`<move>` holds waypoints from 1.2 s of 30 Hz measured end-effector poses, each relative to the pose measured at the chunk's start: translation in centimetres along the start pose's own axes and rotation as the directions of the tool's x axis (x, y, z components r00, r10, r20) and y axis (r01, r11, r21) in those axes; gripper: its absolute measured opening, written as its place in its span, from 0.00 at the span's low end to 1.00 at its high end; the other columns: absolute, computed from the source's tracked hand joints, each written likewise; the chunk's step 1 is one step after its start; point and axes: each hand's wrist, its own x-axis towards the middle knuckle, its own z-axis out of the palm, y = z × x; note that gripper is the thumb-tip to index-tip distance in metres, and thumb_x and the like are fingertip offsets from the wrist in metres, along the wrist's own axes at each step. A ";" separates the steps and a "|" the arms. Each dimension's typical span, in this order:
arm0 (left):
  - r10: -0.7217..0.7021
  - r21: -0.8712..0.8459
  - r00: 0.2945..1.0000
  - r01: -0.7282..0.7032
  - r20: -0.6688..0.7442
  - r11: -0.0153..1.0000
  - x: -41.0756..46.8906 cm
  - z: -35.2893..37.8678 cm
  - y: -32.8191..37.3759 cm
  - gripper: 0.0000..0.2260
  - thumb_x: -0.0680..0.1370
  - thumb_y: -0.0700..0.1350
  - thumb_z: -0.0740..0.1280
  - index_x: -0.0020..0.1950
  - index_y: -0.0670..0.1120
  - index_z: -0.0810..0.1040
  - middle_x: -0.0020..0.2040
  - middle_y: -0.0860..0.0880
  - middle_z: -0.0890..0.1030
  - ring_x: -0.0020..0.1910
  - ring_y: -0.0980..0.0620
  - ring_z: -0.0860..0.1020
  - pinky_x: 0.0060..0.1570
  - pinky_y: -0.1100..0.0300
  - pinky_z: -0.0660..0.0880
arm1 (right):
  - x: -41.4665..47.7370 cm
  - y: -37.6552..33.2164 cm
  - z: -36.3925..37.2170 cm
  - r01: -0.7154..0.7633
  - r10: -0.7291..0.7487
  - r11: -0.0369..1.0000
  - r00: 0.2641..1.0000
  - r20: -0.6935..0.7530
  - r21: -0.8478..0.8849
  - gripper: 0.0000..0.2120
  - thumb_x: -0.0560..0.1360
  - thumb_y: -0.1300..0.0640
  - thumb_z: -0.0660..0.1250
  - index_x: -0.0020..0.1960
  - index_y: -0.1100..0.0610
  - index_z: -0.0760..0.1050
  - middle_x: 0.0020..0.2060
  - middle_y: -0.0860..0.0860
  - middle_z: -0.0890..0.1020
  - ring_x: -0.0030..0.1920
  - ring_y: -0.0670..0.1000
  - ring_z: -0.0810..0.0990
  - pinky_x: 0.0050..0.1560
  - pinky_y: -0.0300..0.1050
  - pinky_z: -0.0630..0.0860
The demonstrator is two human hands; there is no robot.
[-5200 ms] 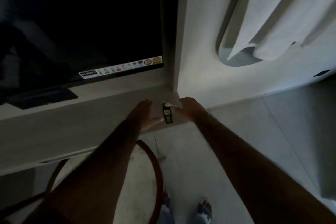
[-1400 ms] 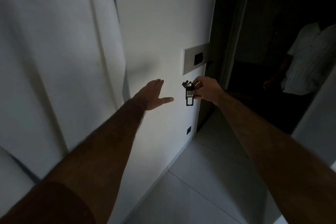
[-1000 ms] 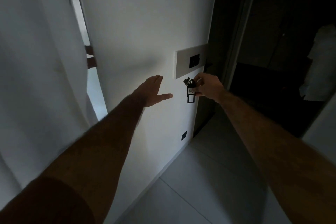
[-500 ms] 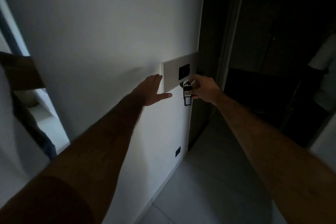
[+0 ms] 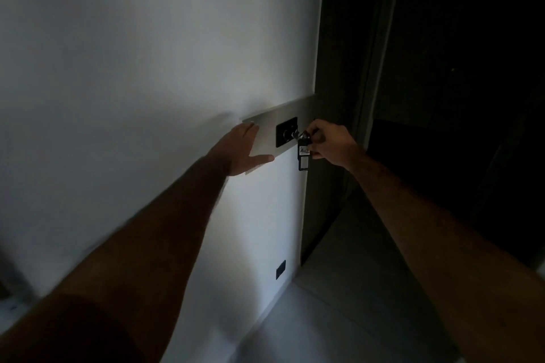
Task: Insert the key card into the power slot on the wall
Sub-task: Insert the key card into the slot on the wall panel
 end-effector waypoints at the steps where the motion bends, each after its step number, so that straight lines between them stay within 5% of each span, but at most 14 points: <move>1: 0.001 0.001 1.000 -0.001 -0.016 1.000 1.0 0.3 0.4 0.46 0.75 0.68 0.64 0.80 0.38 0.57 0.80 0.39 0.59 0.79 0.42 0.58 0.77 0.51 0.56 | 0.9 0.7 -0.7 0.013 -0.013 1.000 1.000 0.006 -0.005 0.16 0.75 0.69 0.69 0.60 0.60 0.75 0.55 0.59 0.81 0.53 0.57 0.84 0.50 0.53 0.85; 8: -0.103 0.001 0.993 0.103 -0.060 0.995 7.8 2.4 3.2 0.47 0.73 0.70 0.64 0.80 0.41 0.56 0.81 0.41 0.58 0.79 0.43 0.57 0.77 0.51 0.55 | 6.9 5.8 -5.8 0.133 -0.132 0.990 0.991 0.030 -0.044 0.13 0.75 0.69 0.69 0.58 0.59 0.75 0.45 0.47 0.81 0.48 0.51 0.85 0.45 0.48 0.86; 15: -0.168 0.069 0.984 0.172 -0.053 0.983 12.7 4.3 3.2 0.46 0.75 0.68 0.64 0.81 0.41 0.54 0.82 0.41 0.55 0.81 0.44 0.53 0.79 0.51 0.50 | 12.5 9.8 -6.9 0.144 -0.144 0.990 0.988 0.050 0.008 0.14 0.75 0.71 0.68 0.59 0.62 0.76 0.54 0.59 0.81 0.53 0.57 0.83 0.49 0.54 0.84; 20: -0.148 0.149 0.986 0.159 -0.081 0.976 16.8 4.8 2.0 0.45 0.75 0.67 0.64 0.81 0.40 0.54 0.82 0.40 0.54 0.81 0.42 0.52 0.79 0.49 0.49 | 17.9 11.5 -6.2 0.165 -0.168 0.985 0.983 0.071 0.044 0.14 0.74 0.71 0.68 0.57 0.59 0.76 0.49 0.53 0.80 0.53 0.57 0.83 0.42 0.44 0.84; 22: -0.142 0.198 0.984 0.161 -0.107 0.967 18.7 4.8 1.3 0.46 0.75 0.68 0.63 0.81 0.40 0.54 0.82 0.40 0.53 0.81 0.42 0.51 0.79 0.49 0.49 | 20.3 11.9 -5.9 0.174 -0.178 0.983 0.981 0.080 0.050 0.15 0.74 0.72 0.69 0.56 0.57 0.75 0.46 0.50 0.79 0.53 0.57 0.83 0.45 0.50 0.85; 27: -0.098 0.280 0.980 0.144 -0.173 0.949 22.7 5.1 -0.3 0.45 0.76 0.67 0.63 0.80 0.38 0.55 0.82 0.38 0.53 0.81 0.40 0.50 0.78 0.45 0.48 | 26.1 12.6 -5.3 0.189 -0.197 0.974 0.979 0.054 0.126 0.17 0.72 0.75 0.69 0.58 0.63 0.75 0.49 0.62 0.79 0.52 0.64 0.82 0.47 0.65 0.83; 32: -0.094 0.354 0.981 0.150 -0.171 0.923 25.2 5.6 -1.2 0.44 0.76 0.67 0.62 0.80 0.37 0.55 0.82 0.37 0.52 0.81 0.38 0.49 0.79 0.45 0.45 | 30.8 13.5 -4.7 0.203 -0.222 0.958 0.972 0.080 0.201 0.18 0.72 0.76 0.68 0.52 0.55 0.73 0.39 0.51 0.77 0.44 0.56 0.80 0.37 0.49 0.85; 36: -0.114 0.392 0.974 0.185 -0.197 0.901 26.7 6.1 -1.5 0.44 0.76 0.68 0.59 0.80 0.37 0.56 0.81 0.37 0.53 0.81 0.37 0.51 0.79 0.44 0.46 | 34.2 14.5 -4.5 0.260 -0.286 0.946 0.951 0.120 0.191 0.17 0.71 0.74 0.69 0.50 0.54 0.74 0.38 0.50 0.78 0.43 0.54 0.81 0.42 0.57 0.85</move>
